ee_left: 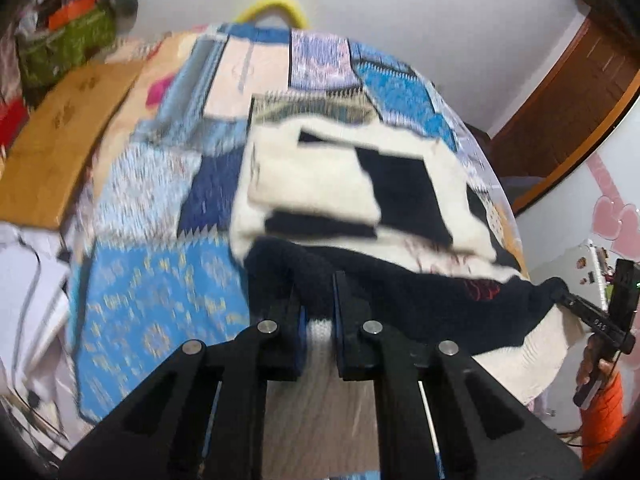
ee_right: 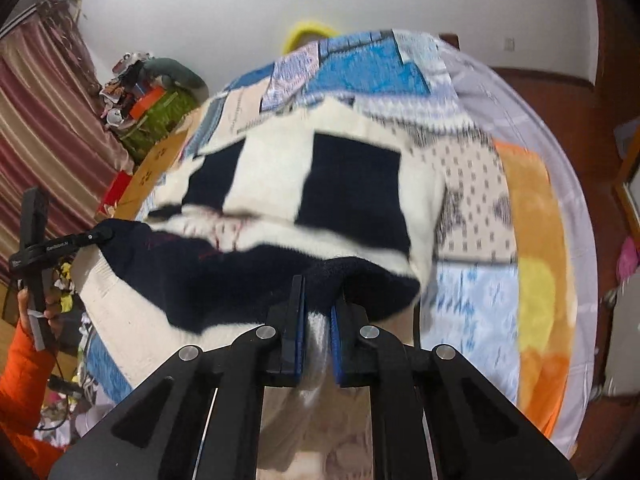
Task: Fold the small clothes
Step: 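Fold the hem up over the body toward the collar and open both grippers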
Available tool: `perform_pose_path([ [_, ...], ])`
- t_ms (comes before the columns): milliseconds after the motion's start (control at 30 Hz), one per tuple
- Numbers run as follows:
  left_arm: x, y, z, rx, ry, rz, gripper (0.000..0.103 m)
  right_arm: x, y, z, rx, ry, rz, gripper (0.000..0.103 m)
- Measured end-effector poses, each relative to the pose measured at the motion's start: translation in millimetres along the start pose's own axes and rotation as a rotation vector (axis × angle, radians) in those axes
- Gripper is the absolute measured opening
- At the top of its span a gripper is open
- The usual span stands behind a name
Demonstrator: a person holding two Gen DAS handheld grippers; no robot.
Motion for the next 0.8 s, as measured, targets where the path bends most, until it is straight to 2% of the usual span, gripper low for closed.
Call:
perform_pose_path([
  [200, -46.6, 14.4, -2.8, -0.012, -0.022, 0.065, 0.01, -38.3, 14.1, 7.4, 0.03, -0.005, 0.077, 0.009],
  [367, -67.1, 47.2, -13.2, -0.024, -0.066, 0.058, 0.01, -57.9, 36.2, 22.3, 0.056, 0.021, 0.088, 0.009],
  [533, -60.8, 87.0, -24.7, -0.049, -0.08, -0.014, 0.01, -58.6, 66.1, 32.9, 0.092, 0.016, 0.04, 0.009],
  [633, -50.0, 106.7, -36.4, -0.033, -0.118, -0.074, 0.01, -50.5, 80.5, 38.7, 0.101, 0.013, -0.006, 0.009],
  [800, -43.8, 112.9, -41.6, -0.001, -0.113, -0.097, 0.014, -37.2, 93.8, 47.6, 0.089, 0.044, -0.056, 0.01],
])
Point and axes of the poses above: each gripper's, at about its wrist camera, not at the fingertips, and y roughly the way its jaws point, z to its right, x to its underside, the point moved 2 cm from there along y, roughly the way its jaws point, and after that the axes turned 9 degrees about z, right-handed, at the moved point
